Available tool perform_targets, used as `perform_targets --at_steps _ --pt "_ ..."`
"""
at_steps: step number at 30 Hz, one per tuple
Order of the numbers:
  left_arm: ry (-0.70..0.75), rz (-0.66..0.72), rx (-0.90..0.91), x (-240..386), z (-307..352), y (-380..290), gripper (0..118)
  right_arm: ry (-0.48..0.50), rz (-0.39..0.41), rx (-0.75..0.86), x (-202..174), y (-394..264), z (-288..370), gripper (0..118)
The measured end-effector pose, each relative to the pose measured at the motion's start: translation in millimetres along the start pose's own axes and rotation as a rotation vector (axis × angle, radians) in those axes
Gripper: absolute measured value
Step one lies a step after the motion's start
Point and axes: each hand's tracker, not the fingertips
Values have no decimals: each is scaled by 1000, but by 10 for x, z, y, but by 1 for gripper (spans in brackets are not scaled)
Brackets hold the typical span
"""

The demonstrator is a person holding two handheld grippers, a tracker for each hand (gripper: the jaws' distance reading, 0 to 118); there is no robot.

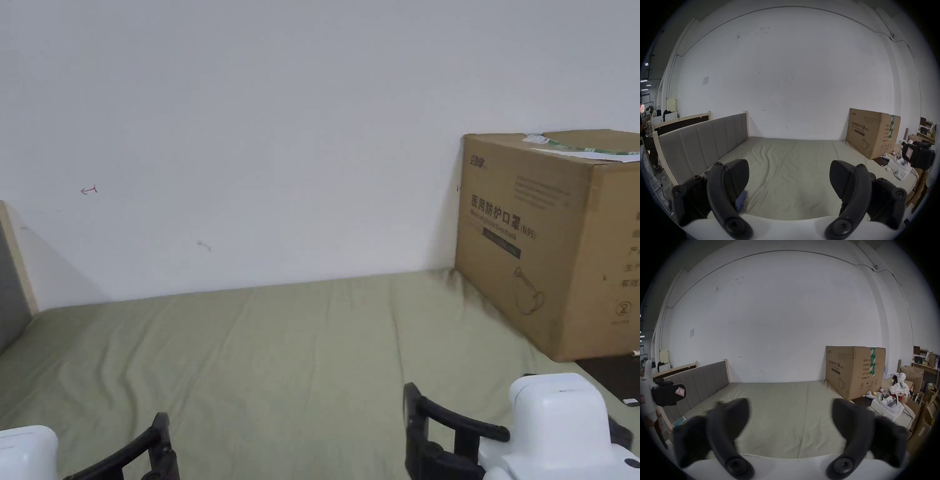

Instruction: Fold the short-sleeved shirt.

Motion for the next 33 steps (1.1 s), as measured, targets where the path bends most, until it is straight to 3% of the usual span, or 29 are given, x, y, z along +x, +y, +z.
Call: perform_targets --at_steps 1,7,14,16,20,24,33 --pt "2 6 5 2 24 31 118 -1 -10 9 0 18 9 118" --pt "-118 116 -35 -85 71 325 118 -26 17 37 -22 118 48 118" --pt "49 -85 59 142 151 443 118 -47 6 38 -1 175 37 118" --pt "-4 -128 57 159 158 418 118 -47 -3 27 12 195 25 118" --pt "-25 -27 20 147 142 401 118 -55 -12 25 28 203 24 118" --pt "50 -62 13 211 119 409 118 -63 -23 22 31 198 18 118" --pt "14 -53 -37 275 110 353 118 -42 -10 -23 -8 156 -36 118"
